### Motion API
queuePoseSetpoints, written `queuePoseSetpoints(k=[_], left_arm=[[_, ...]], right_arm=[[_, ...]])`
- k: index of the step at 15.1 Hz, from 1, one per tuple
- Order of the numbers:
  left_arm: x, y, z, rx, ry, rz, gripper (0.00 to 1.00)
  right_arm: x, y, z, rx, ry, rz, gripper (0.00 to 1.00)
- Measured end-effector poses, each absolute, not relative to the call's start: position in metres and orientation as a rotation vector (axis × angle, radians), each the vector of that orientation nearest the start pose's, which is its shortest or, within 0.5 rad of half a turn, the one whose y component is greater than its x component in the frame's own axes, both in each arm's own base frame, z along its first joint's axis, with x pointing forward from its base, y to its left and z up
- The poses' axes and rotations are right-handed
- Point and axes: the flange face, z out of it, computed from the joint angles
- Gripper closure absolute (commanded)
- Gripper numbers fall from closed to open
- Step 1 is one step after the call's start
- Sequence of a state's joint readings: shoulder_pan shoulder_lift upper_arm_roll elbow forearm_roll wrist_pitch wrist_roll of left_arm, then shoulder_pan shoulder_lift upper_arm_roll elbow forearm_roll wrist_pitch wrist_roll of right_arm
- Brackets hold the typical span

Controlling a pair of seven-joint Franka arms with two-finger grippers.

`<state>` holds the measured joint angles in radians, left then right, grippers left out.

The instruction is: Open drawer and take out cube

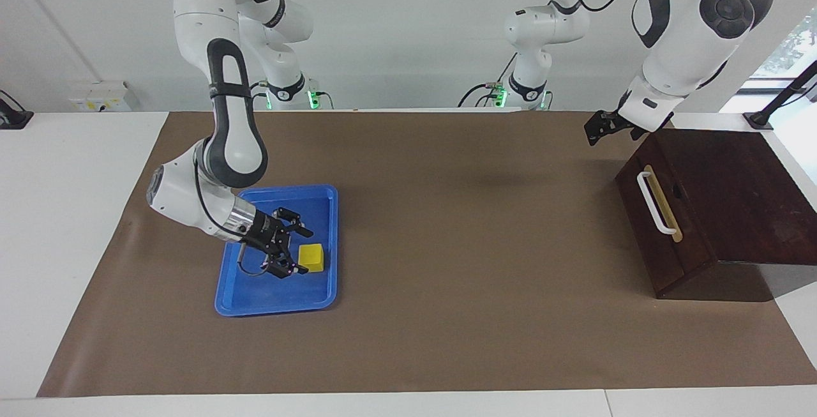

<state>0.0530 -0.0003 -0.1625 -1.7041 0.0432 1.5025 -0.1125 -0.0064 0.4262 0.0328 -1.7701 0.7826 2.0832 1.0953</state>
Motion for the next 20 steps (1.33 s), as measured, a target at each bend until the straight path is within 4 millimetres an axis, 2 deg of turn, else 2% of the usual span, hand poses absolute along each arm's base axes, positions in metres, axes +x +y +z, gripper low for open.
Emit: queuePoseSetpoints(k=[5,8,11,14,18,20], left_arm=[[0.539,-0.045,0.559,-3.097,-0.032,0.288,0.0],[0.539,-0.044,0.559,-3.101,-0.036,0.286,0.0],[0.539,-0.044,0.559,-3.102,-0.035,0.286,0.0],[0.539,-0.044,0.56,-3.105,-0.037,0.283,0.0],[0.539,-0.045,0.56,-3.105,-0.029,0.282,0.0],[0.539,-0.045,0.56,-3.106,-0.01,0.284,0.0]], right_arm=[[0.631,0.047,0.439,-2.15,1.607,0.47,0.0],[0.616,0.048,0.49,-2.422,1.383,0.371,0.0],[0.603,0.04,0.52,-2.698,1.028,0.272,0.0],[0.588,0.023,0.548,-2.947,0.577,0.148,0.0],[0.569,-0.003,0.592,-3.116,0.025,0.003,0.0],[0.556,-0.011,0.605,-3.141,-0.118,0.024,0.0]])
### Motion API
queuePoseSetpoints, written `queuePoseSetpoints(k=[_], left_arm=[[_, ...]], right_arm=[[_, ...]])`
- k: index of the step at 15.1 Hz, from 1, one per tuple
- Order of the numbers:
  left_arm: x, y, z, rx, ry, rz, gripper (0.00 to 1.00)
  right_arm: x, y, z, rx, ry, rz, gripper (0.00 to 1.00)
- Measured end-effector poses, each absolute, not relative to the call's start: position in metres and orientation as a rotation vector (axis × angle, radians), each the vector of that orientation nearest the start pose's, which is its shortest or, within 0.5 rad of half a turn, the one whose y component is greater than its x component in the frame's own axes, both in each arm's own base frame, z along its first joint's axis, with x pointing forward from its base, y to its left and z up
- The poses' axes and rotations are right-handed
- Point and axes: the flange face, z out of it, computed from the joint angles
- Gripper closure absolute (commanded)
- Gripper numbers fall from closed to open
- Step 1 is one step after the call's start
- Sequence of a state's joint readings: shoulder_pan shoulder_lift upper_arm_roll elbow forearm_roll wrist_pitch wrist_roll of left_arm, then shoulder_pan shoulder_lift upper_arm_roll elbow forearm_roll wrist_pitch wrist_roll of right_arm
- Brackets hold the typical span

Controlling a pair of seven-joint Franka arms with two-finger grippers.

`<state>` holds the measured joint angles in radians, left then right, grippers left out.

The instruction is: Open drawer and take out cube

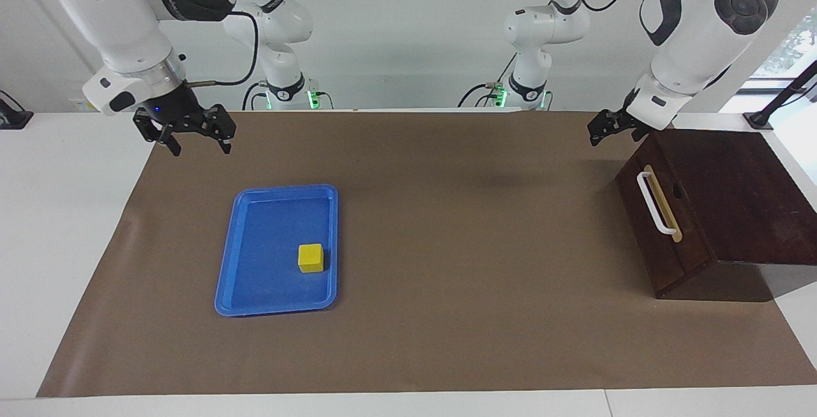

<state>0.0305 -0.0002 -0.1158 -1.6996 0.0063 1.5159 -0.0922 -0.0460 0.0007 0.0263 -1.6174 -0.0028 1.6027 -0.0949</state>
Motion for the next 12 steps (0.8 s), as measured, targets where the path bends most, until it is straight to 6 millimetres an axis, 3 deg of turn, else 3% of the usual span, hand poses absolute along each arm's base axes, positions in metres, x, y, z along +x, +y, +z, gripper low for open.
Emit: queuePoseSetpoints(k=[3,8,12], left_arm=[[0.54,-0.046,0.571,-3.111,0.004,0.251,0.0],[0.539,-0.045,0.576,-3.113,0.017,0.241,0.0],[0.54,-0.04,0.576,-3.114,0.0,0.239,0.0]], right_arm=[[0.544,-0.02,0.609,-3.139,-0.143,0.097,0.0],[0.55,-0.029,0.587,-3.133,-0.113,0.16,0.0],[0.551,-0.03,0.589,-3.146,-0.116,0.156,0.0]])
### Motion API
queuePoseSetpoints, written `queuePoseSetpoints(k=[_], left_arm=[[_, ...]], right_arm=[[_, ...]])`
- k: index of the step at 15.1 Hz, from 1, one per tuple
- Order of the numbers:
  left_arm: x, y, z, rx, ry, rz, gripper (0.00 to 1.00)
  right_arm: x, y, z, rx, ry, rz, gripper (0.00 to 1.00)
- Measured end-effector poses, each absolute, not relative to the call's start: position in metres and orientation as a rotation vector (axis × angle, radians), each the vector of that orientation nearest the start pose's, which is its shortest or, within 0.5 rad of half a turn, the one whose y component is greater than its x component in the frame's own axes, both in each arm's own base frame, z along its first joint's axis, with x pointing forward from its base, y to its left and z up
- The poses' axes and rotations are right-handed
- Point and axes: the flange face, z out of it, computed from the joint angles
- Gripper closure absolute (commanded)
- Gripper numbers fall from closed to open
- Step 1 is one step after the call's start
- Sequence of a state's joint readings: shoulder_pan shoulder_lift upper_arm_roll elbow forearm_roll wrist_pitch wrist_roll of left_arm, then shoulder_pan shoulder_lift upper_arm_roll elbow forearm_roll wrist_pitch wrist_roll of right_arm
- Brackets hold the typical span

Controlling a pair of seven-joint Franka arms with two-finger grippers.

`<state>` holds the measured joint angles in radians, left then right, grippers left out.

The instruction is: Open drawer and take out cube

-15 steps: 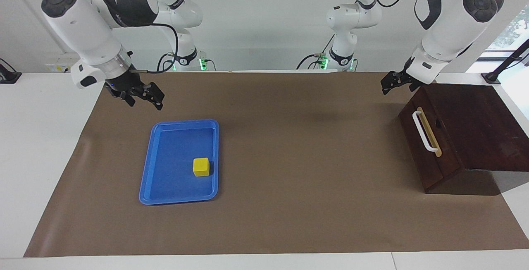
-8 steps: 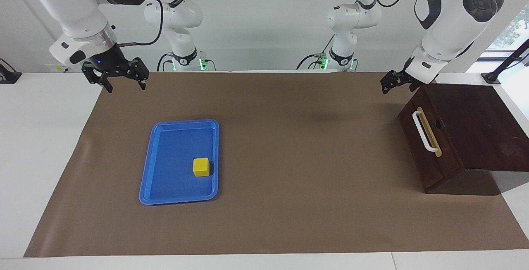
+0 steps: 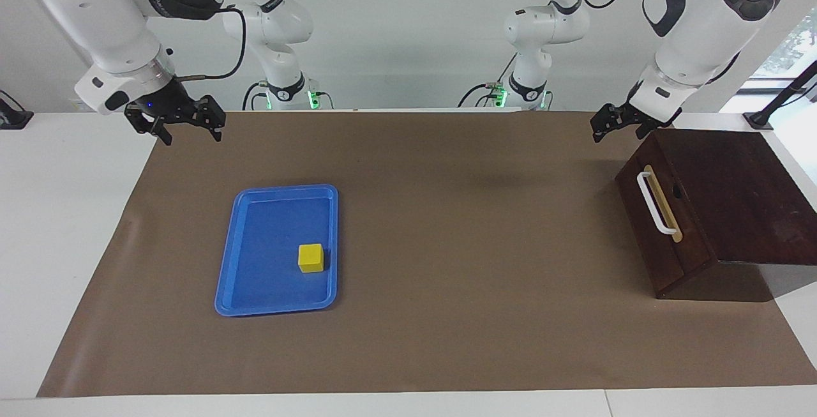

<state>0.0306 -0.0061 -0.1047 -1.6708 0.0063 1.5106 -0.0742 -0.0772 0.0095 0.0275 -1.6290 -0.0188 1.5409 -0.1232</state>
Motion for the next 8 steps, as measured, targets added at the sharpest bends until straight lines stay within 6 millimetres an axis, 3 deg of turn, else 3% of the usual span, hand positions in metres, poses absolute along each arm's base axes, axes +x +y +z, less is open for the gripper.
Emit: queuePoseSetpoints(k=[8], left_arm=[[0.539,-0.0393,0.578,-3.114,-0.001,0.234,0.0]], right_arm=[[0.5509,-0.0275,0.5919,-3.163,-0.122,0.15,0.0]])
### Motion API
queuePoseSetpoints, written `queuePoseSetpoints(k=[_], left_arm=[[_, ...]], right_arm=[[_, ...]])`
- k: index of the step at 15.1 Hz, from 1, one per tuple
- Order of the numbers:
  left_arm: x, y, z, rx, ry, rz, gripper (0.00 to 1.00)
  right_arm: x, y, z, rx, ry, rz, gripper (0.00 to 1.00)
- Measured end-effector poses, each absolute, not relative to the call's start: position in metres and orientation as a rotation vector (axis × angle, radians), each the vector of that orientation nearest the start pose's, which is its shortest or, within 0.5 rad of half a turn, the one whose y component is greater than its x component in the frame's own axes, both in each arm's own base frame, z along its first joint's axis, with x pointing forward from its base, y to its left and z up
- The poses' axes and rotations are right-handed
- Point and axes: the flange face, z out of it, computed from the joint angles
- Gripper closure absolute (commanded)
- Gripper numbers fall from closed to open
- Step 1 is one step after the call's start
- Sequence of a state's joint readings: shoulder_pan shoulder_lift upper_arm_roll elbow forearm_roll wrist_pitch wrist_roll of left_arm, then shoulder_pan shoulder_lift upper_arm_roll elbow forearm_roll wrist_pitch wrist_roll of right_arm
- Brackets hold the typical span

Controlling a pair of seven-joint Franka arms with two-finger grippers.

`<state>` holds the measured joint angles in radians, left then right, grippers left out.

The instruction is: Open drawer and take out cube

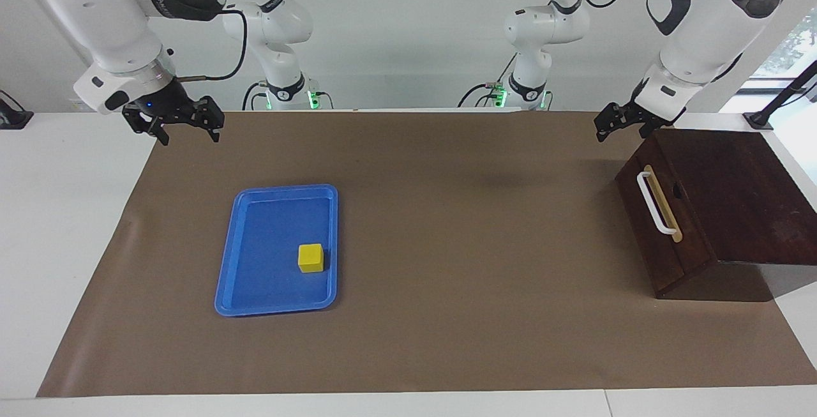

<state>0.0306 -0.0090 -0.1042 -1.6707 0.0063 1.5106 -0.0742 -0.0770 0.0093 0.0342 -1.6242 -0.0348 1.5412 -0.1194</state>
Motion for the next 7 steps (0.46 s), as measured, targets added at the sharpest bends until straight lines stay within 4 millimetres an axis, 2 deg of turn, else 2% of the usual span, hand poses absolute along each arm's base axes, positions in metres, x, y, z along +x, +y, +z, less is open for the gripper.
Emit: queuePoseSetpoints(k=[7], left_arm=[[0.539,-0.0393,0.578,-3.114,-0.001,0.234,0.0]], right_arm=[[0.5513,-0.0235,0.5933,-3.141,-0.118,0.141,0.0]])
